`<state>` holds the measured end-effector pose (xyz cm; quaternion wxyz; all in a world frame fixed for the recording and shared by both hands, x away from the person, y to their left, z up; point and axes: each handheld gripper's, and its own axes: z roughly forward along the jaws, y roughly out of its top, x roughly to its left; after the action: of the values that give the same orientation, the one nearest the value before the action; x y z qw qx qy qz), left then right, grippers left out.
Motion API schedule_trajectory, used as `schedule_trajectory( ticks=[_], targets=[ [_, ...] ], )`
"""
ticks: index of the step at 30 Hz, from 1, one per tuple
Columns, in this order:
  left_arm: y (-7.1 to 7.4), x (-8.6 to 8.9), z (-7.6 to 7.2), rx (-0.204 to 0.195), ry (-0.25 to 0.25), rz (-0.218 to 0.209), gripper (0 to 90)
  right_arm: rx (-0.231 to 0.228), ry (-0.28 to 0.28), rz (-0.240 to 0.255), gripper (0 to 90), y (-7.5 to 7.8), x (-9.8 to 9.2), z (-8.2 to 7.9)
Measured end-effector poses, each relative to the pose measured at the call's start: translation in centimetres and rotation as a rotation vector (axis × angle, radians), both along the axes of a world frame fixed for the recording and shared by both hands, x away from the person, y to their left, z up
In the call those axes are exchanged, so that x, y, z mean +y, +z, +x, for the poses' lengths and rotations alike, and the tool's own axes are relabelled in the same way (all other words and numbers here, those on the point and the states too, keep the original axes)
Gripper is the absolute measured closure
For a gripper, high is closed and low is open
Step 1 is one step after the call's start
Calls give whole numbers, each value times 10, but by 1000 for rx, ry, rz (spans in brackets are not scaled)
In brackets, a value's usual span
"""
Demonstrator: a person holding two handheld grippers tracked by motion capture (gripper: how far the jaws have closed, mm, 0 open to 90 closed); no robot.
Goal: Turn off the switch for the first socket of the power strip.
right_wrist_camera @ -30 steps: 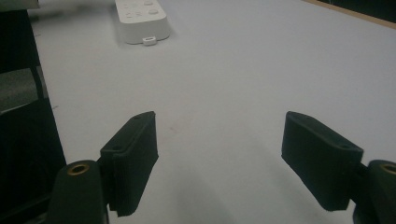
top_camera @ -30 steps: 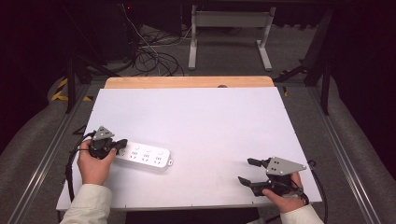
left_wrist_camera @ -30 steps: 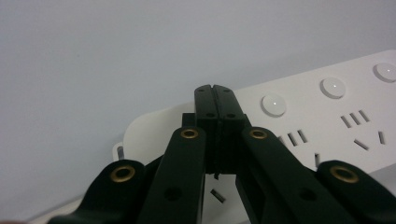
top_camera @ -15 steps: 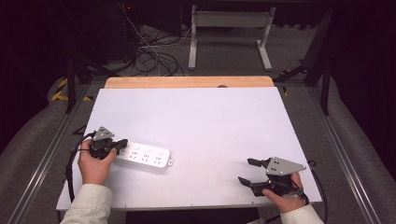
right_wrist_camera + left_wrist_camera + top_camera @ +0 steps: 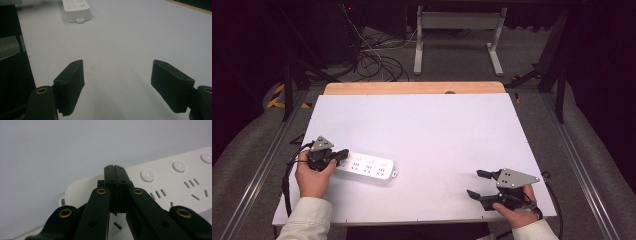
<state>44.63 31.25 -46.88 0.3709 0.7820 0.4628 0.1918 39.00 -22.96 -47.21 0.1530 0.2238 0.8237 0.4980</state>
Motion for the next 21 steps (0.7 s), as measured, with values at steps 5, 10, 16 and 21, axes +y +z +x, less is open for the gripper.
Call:
schedule_trajectory(
  ticks=[5,10,16,21],
  targets=[
    [1,-2,-1,3,7,8,900,0,1,-1,268,0,0,0],
    [0,-2,-1,-3,11,16,900,0,1,-4,267,0,1,0],
    [0,-3,-1,-3,14,18,900,1,2,-5,268,0,1,0],
    [1,-4,-1,-2,18,21,900,1,3,-4,267,-1,1,0]
  ],
)
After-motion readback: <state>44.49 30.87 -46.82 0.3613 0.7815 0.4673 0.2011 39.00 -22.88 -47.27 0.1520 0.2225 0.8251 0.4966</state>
